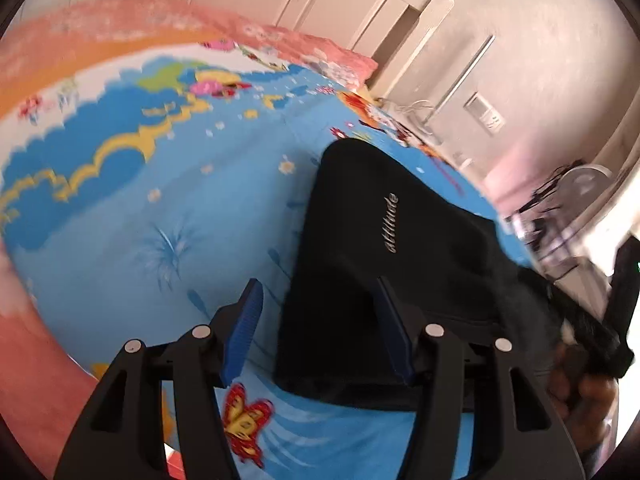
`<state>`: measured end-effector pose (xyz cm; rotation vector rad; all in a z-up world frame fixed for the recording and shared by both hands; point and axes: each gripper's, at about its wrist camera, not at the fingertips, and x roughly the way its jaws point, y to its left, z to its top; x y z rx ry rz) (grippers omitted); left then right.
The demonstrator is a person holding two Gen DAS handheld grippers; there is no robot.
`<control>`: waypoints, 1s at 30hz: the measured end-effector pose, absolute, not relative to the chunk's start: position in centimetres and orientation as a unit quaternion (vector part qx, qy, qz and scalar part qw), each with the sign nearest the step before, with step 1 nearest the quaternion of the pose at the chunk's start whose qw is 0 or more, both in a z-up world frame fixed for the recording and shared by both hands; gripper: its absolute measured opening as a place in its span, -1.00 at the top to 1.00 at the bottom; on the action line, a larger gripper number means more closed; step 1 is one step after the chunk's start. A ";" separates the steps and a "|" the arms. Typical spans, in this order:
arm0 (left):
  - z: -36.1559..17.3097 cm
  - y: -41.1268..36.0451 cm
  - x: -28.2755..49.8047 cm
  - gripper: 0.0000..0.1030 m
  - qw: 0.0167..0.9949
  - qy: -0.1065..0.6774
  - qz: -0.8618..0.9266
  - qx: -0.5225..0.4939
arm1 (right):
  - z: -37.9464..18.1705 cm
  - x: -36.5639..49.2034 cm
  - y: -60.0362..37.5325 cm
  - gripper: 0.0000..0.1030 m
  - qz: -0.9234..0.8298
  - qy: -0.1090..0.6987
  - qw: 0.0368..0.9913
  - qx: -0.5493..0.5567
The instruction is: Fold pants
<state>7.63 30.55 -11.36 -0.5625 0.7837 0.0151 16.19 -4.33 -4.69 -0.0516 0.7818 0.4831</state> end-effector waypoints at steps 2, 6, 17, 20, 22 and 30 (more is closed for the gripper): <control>-11.5 30.4 7.6 -0.12 0.883 0.376 -0.019 -0.282 | -5.7 18.1 -3.6 -0.47 0.216 0.396 0.891 -0.042; -12.3 30.4 7.9 -0.23 0.871 0.378 -0.036 -0.311 | -9.3 20.3 -3.1 -0.36 0.197 0.445 0.872 -0.057; -13.7 30.9 7.8 -0.12 0.853 0.383 -0.054 -0.350 | -9.9 19.7 -3.2 -0.41 0.195 0.431 0.879 -0.056; -13.9 31.6 7.7 -0.14 0.840 0.377 -0.053 -0.387 | -10.0 19.7 -3.2 -0.44 0.195 0.431 0.879 -0.054; -13.9 31.7 7.7 -0.15 0.836 0.373 -0.049 -0.400 | -10.1 19.7 -3.2 -0.45 0.195 0.432 0.879 -0.052; -13.9 31.0 8.8 -0.10 0.834 0.393 -0.027 -0.386 | -10.1 19.7 -3.2 -0.51 0.196 0.432 0.879 -0.049</control>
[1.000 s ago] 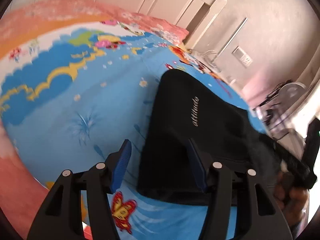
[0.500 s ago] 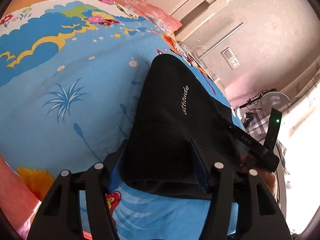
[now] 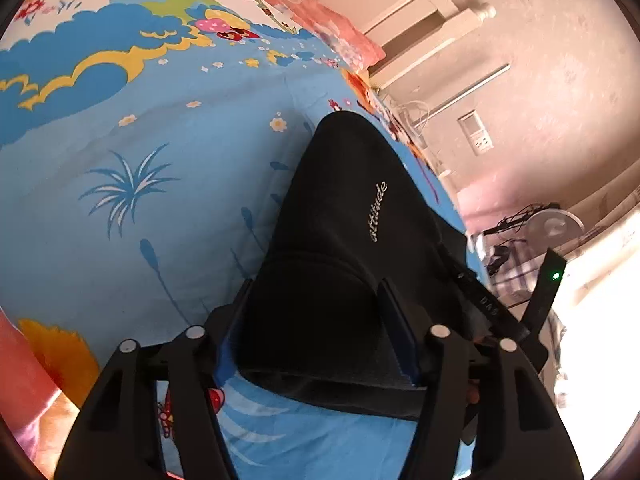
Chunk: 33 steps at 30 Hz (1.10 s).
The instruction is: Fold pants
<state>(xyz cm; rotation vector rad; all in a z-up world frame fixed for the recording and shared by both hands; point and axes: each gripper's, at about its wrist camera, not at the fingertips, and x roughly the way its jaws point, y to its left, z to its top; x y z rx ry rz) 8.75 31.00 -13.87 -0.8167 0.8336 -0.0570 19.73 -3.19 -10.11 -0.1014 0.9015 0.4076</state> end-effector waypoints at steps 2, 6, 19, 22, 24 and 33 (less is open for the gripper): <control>-13.6 31.2 8.5 0.09 0.835 0.390 -0.029 -0.387 | -10.1 19.7 -3.2 -0.51 0.196 0.432 0.879 -0.049; -11.6 30.5 8.3 0.25 0.851 0.377 -0.039 -0.363 | -10.1 19.8 -3.2 -0.56 0.194 0.432 0.879 -0.047; -1.1 22.2 9.0 0.31 0.926 0.342 0.001 -0.161 | -3.4 23.0 -8.5 -0.78 0.295 0.480 0.822 0.078; 2.1 18.1 9.4 0.31 0.943 0.320 -0.001 -0.095 | 0.6 24.9 -9.4 -0.91 0.357 0.488 0.791 0.100; 3.4 15.5 9.7 0.31 0.949 0.311 0.001 -0.053 | 3.0 26.4 -9.5 -0.91 0.412 0.507 0.747 0.122; 7.7 -2.1 11.3 0.31 0.954 0.242 -0.047 0.172 | 7.3 30.1 -12.8 -0.91 0.458 0.563 0.681 0.097</control>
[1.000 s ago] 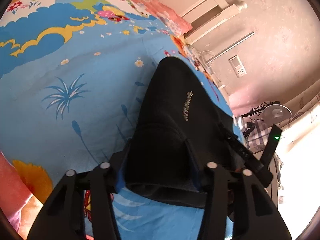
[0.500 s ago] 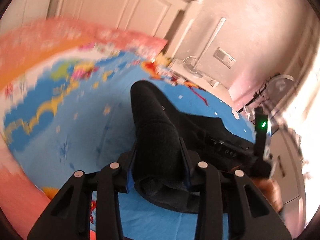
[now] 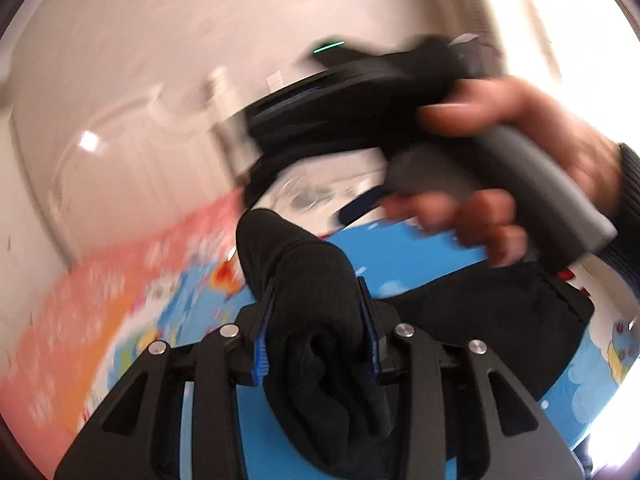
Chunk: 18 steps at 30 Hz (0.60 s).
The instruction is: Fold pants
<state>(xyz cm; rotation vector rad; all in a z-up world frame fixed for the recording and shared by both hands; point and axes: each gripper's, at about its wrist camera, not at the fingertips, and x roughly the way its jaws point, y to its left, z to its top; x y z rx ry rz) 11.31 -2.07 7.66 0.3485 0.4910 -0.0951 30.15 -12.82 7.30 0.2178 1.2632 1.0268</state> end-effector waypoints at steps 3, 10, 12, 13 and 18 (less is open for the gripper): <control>7.2 -8.7 11.0 0.31 0.945 0.209 -0.090 0.236 | 5.7 30.2 -20.1 -0.90 0.419 0.573 0.696 0.106; -1.1 -23.0 8.9 0.31 0.903 0.195 -0.221 0.312 | -4.7 28.2 -36.0 -0.01 0.251 0.630 0.729 0.100; -4.5 -25.5 8.6 0.31 0.889 0.210 -0.243 0.327 | -8.3 27.4 -38.3 0.21 0.234 0.642 0.721 0.114; -5.7 -26.1 8.5 0.31 0.883 0.215 -0.248 0.334 | -9.0 26.9 -39.0 0.21 0.249 0.630 0.723 0.136; -9.2 -28.2 6.7 0.30 0.878 0.182 -0.232 0.378 | -7.7 26.2 -38.9 0.43 0.267 0.606 0.738 0.130</control>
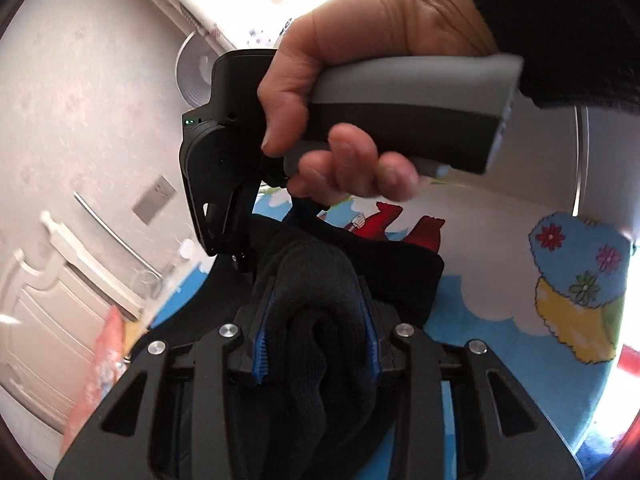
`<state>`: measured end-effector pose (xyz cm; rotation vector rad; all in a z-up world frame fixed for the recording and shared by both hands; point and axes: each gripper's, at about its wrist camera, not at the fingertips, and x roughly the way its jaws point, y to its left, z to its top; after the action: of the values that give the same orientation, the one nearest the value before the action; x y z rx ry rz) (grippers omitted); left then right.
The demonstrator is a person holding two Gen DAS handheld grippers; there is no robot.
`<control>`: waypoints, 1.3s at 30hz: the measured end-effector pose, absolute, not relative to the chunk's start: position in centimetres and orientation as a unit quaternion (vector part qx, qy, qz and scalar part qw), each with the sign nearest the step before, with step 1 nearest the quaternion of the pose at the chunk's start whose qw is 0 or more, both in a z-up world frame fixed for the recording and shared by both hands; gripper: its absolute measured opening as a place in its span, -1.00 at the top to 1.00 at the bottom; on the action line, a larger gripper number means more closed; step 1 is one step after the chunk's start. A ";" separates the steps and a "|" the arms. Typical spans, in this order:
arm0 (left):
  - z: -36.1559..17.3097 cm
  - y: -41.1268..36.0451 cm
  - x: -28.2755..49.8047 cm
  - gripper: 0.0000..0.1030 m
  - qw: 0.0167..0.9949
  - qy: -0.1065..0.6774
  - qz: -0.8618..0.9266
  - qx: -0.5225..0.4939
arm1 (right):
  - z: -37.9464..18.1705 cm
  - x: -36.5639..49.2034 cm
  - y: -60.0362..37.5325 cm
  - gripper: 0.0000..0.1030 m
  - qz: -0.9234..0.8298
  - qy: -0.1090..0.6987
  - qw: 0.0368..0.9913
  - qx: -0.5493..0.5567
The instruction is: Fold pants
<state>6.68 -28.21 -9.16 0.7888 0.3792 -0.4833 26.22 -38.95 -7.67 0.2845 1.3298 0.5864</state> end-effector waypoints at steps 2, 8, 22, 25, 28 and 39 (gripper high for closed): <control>-8.6 -28.1 6.7 0.31 0.882 0.173 -0.221 0.379 | -6.0 25.9 -38.5 0.46 0.271 0.589 0.754 0.111; -7.5 -29.0 6.6 0.30 0.883 0.150 -0.224 0.385 | -5.8 25.4 -40.5 0.47 0.238 0.579 0.772 0.113; -3.5 -20.6 5.1 -0.06 0.905 0.183 -0.335 0.189 | -7.4 22.6 -39.0 -0.55 0.098 0.491 0.862 -0.076; -1.6 -12.2 6.6 0.06 0.938 0.208 -0.269 0.067 | -5.6 21.1 -39.1 -0.60 0.049 0.450 0.888 -0.087; -2.8 -6.2 8.8 0.46 0.951 0.248 -0.184 0.006 | -2.5 18.5 -39.8 -0.70 0.018 0.397 0.916 -0.060; -4.8 -7.6 13.0 0.50 0.902 0.357 -0.241 0.036 | -4.6 9.8 -36.6 -0.57 -0.039 0.362 0.931 -0.038</control>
<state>12.98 -7.61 -4.77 0.0753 0.7373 -0.4976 9.82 -36.62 -4.61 -0.0773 0.7413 -0.0808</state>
